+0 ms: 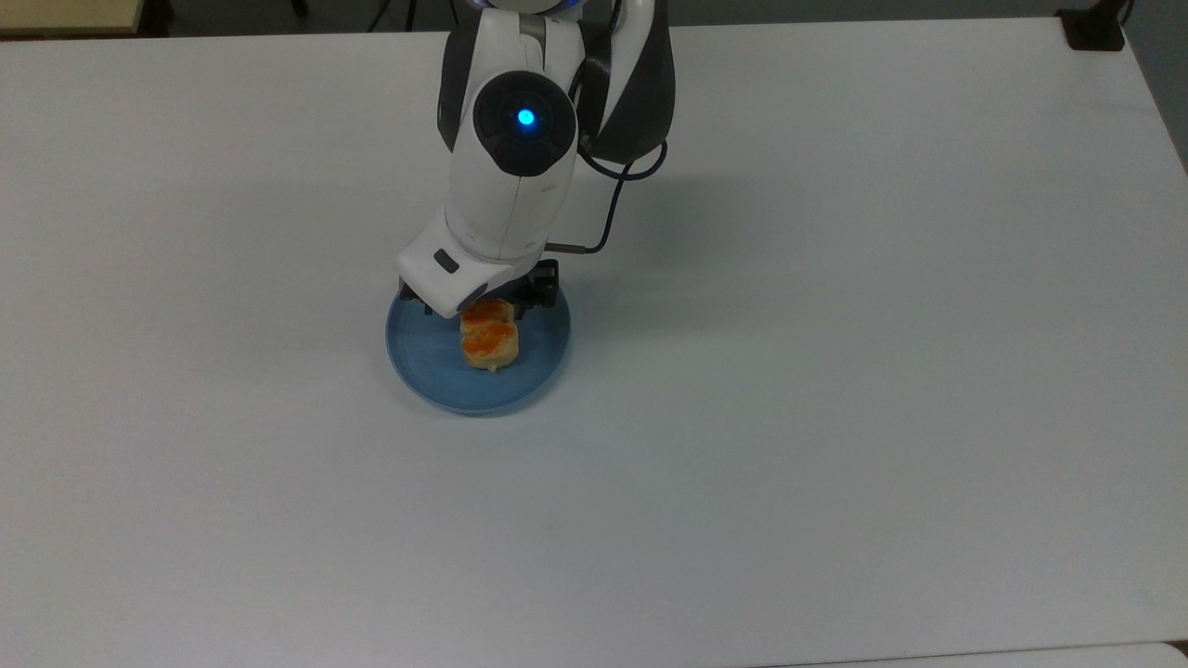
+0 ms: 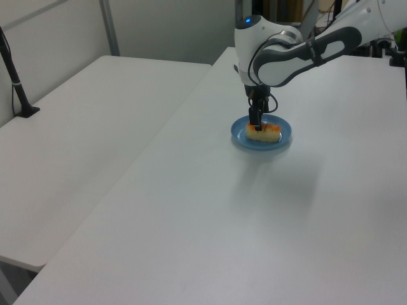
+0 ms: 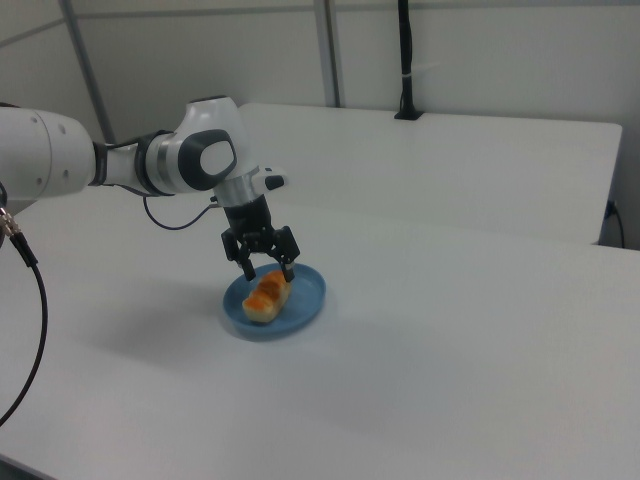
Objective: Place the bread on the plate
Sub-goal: 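Lower the bread onto the blue plate and open the gripper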
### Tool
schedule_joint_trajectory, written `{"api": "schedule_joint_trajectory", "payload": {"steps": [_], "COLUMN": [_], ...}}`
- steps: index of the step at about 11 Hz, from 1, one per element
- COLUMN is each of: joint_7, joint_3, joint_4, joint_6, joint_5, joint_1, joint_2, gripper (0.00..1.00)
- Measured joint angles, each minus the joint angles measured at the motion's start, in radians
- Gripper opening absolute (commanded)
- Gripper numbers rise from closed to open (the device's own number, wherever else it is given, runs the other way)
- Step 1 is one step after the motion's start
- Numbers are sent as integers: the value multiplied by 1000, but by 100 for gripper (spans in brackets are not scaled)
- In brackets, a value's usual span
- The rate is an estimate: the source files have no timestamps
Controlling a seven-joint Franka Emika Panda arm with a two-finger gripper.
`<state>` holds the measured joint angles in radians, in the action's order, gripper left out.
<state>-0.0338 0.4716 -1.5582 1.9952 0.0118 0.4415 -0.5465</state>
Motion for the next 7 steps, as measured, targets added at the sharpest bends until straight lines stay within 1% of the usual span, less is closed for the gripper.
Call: {"api": "schedule_joint_trajectory", "payload": {"steps": [1,2,3,4,5,6,7], "joint_7": [53,104,135,157,179,186,186], "joint_3": [-2,-24,-83,-200,-278,-336,-370], "joint_4": [4,13,25,34,34,32,24], "joint_6": [-16,-70,-146,-258,-319,-350,-359], "joint_5": [0,-1,-17,-41,-50,-53,-54], "joint_1": [0,-9,-46,-131,-203,-272,-332], "joint_2": [14,48,106,211,289,353,403], "gripper": [100,100,100,100,100,100,100]}}
